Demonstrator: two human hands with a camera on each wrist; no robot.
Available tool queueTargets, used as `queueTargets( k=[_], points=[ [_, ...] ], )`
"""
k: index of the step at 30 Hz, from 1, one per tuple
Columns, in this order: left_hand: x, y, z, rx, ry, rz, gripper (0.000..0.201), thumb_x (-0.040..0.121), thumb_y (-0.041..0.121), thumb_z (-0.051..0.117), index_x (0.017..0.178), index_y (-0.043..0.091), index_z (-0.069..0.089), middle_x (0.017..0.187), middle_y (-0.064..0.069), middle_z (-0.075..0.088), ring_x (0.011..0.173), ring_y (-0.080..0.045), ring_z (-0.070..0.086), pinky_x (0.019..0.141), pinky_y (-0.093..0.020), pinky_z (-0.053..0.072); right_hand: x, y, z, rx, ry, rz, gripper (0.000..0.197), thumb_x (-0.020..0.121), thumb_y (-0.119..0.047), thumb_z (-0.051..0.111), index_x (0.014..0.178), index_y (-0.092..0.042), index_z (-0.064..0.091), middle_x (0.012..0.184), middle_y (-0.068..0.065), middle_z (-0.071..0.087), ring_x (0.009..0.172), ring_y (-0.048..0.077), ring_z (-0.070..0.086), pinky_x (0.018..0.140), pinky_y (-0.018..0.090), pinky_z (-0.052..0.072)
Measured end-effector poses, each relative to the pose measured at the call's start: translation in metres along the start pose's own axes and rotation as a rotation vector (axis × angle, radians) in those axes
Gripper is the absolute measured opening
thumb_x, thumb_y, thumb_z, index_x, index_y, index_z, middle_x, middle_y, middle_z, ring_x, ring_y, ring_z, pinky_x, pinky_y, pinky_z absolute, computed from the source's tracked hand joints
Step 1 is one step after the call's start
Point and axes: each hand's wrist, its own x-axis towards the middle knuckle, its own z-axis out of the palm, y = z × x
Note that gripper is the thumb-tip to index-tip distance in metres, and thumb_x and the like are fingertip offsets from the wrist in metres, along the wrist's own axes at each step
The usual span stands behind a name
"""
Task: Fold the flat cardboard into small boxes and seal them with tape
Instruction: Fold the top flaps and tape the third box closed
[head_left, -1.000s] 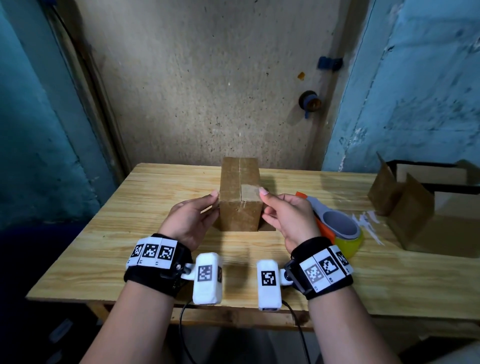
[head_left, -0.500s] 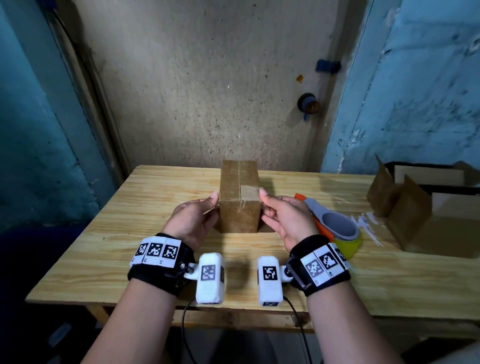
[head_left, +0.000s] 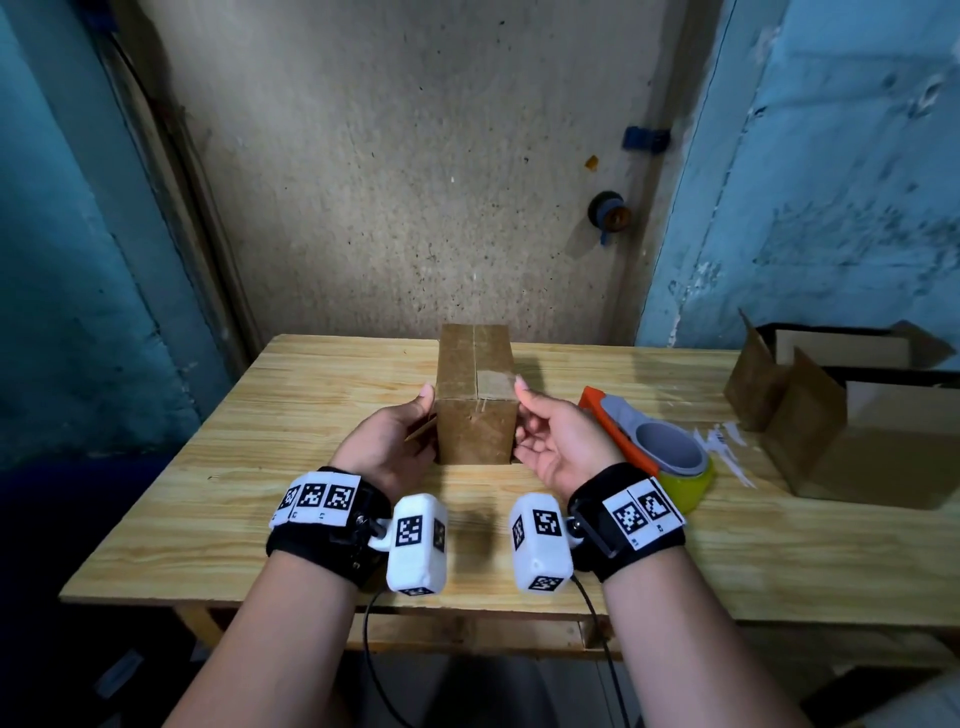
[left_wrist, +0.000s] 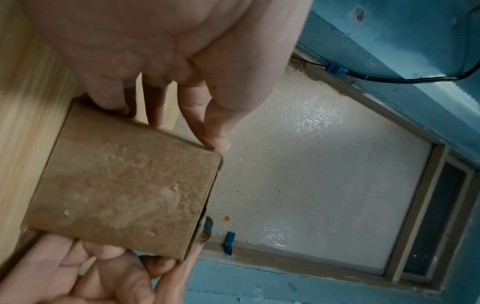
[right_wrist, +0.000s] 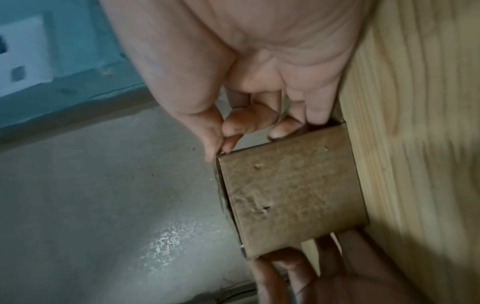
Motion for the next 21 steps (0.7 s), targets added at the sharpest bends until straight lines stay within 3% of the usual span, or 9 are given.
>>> queueTargets(
  k=[2, 5, 8, 12, 14, 16, 18, 21],
  points=[
    [0.001, -0.001, -0.001, 0.007, -0.003, 0.002, 0.024, 0.101, 0.024, 0.060, 0.091, 0.005, 0.069, 0.083, -0.006, 0.076, 0.088, -0.018, 0.068, 0.086, -0.029, 0.052, 0.002, 0.002, 0.000, 0.043, -0.010, 0.030, 0.028, 0.067, -0.034, 0.087, 0.069, -0.013, 0.069, 0.056, -0.005, 0.050, 0.067, 0.014, 0.048, 0.118, 0.046, 0.043],
    [0.003, -0.006, -0.003, 0.040, 0.012, 0.025, 0.022, 0.099, 0.028, 0.063, 0.110, 0.010, 0.069, 0.106, -0.006, 0.072, 0.102, -0.019, 0.066, 0.097, -0.030, 0.051, 0.003, 0.004, 0.000, 0.024, -0.014, 0.029, 0.031, 0.066, -0.037, 0.086, 0.074, -0.014, 0.068, 0.055, -0.005, 0.049, 0.068, 0.014, 0.049, 0.118, 0.046, 0.043],
    [0.007, -0.010, -0.004, 0.080, 0.020, 0.055, 0.038, 0.096, 0.031, 0.065, 0.127, 0.008, 0.068, 0.123, -0.009, 0.071, 0.115, -0.021, 0.065, 0.102, -0.033, 0.049, 0.002, 0.003, -0.001, 0.007, -0.024, 0.031, 0.028, 0.079, -0.037, 0.083, 0.074, -0.015, 0.066, 0.055, -0.005, 0.048, 0.068, 0.015, 0.047, 0.119, 0.047, 0.041],
    [0.008, -0.010, -0.004, 0.125, 0.008, 0.052, 0.041, 0.096, 0.035, 0.064, 0.127, 0.008, 0.069, 0.122, -0.009, 0.073, 0.120, -0.023, 0.064, 0.108, -0.036, 0.046, -0.001, -0.002, 0.001, -0.088, -0.021, 0.045, 0.033, 0.092, -0.040, 0.074, 0.073, -0.016, 0.062, 0.055, -0.005, 0.046, 0.070, 0.017, 0.047, 0.119, 0.047, 0.040],
    [0.010, -0.011, -0.005, 0.120, -0.010, 0.054, 0.036, 0.098, 0.036, 0.063, 0.118, 0.007, 0.072, 0.113, -0.008, 0.076, 0.113, -0.021, 0.067, 0.102, -0.034, 0.050, -0.003, -0.005, 0.002, -0.105, -0.034, 0.056, 0.033, 0.095, -0.039, 0.071, 0.073, -0.016, 0.060, 0.054, -0.006, 0.047, 0.067, 0.015, 0.045, 0.120, 0.046, 0.037],
    [0.013, -0.009, -0.006, 0.123, -0.024, 0.043, 0.028, 0.100, 0.033, 0.060, 0.096, 0.010, 0.076, 0.092, -0.005, 0.077, 0.092, -0.017, 0.072, 0.083, -0.030, 0.054, -0.005, -0.005, -0.001, -0.097, -0.053, 0.061, 0.030, 0.097, -0.034, 0.069, 0.076, -0.015, 0.062, 0.053, -0.007, 0.050, 0.066, 0.013, 0.044, 0.120, 0.044, 0.036],
    [0.017, -0.008, -0.010, 0.136, -0.040, 0.031, 0.038, 0.102, 0.031, 0.057, 0.072, 0.016, 0.077, 0.073, -0.001, 0.072, 0.068, -0.013, 0.072, 0.069, -0.028, 0.053, -0.004, -0.002, -0.005, -0.094, -0.033, 0.067, 0.024, 0.102, -0.024, 0.064, 0.081, -0.012, 0.064, 0.058, -0.004, 0.053, 0.067, 0.012, 0.046, 0.117, 0.041, 0.040],
    [0.019, -0.009, -0.010, 0.179, -0.028, 0.055, 0.040, 0.104, 0.031, 0.053, 0.069, 0.016, 0.066, 0.057, 0.004, 0.065, 0.050, -0.007, 0.065, 0.063, -0.025, 0.049, -0.003, 0.003, -0.007, -0.113, 0.024, 0.035, 0.011, 0.103, -0.008, 0.060, 0.094, -0.005, 0.065, 0.073, 0.001, 0.057, 0.071, 0.012, 0.052, 0.113, 0.040, 0.047]
  ],
)
